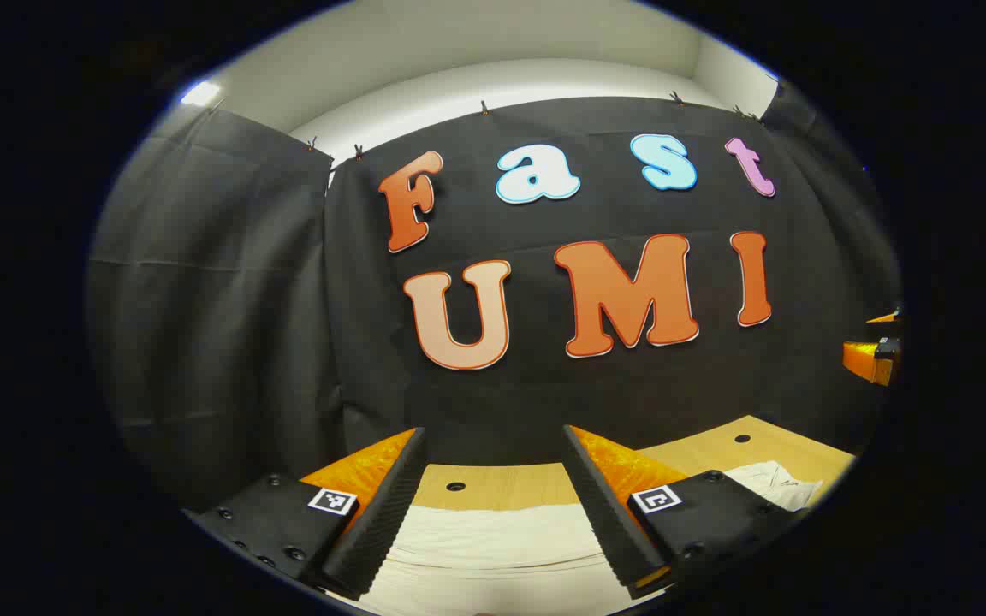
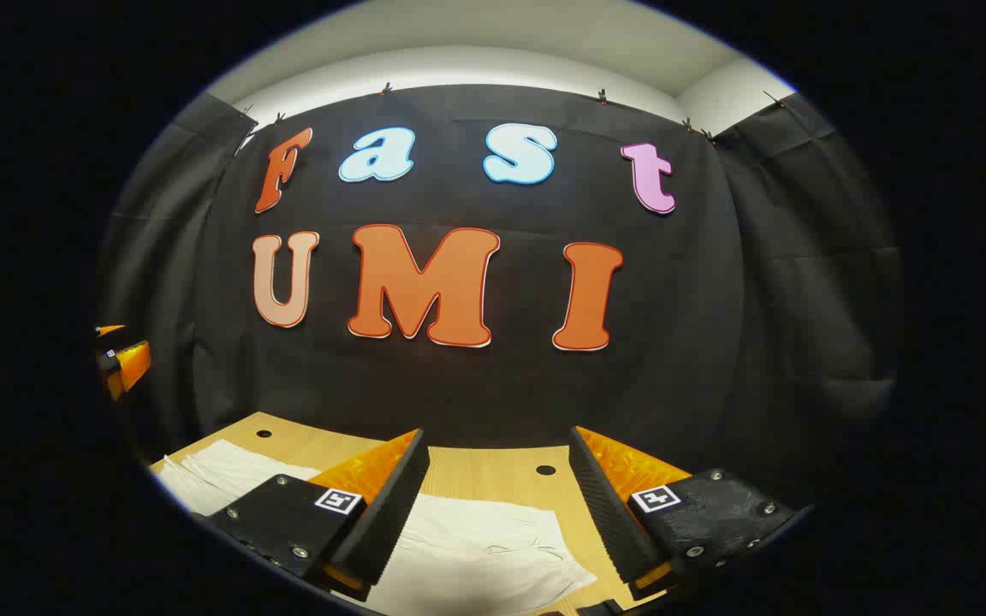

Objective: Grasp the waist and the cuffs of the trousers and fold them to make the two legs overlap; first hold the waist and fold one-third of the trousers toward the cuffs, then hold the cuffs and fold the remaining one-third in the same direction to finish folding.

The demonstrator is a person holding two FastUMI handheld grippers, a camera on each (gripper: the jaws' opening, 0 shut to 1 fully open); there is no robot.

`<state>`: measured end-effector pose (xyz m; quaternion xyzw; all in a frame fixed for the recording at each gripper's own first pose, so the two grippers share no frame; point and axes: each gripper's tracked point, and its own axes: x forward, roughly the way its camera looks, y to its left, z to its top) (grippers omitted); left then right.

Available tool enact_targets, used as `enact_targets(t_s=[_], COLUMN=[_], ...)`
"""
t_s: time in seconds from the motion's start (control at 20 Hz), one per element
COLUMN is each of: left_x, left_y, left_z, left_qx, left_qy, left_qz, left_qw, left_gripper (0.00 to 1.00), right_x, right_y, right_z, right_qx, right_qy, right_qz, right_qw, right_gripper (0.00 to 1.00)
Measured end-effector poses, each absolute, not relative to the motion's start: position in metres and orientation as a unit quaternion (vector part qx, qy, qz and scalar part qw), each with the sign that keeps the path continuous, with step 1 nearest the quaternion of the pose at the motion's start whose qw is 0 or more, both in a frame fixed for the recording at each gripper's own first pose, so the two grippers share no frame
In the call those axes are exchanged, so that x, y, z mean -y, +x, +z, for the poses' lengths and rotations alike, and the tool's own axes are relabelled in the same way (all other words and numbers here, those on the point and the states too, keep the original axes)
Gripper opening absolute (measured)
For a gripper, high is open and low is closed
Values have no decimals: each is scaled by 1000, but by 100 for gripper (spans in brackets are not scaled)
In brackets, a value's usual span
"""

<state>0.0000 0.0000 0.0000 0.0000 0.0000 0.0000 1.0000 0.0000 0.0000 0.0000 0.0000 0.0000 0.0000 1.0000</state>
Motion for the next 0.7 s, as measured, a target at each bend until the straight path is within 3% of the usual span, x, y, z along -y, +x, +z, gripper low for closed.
enact_targets(t_s=[0.45,0.7], left_x=[-41,-54], left_y=[10,10], left_z=[-17,-38], left_qx=[-3,-40], left_qy=[23,21], left_qz=[31,52], left_qw=[999,998], left_gripper=[100,100], right_x=[-8,-6], right_y=[4,6], right_z=[-5,-21], right_qx=[-11,-40], right_qy=[-8,-1], right_qz=[-12,-6], right_qw=[1000,999], right_gripper=[99,99])
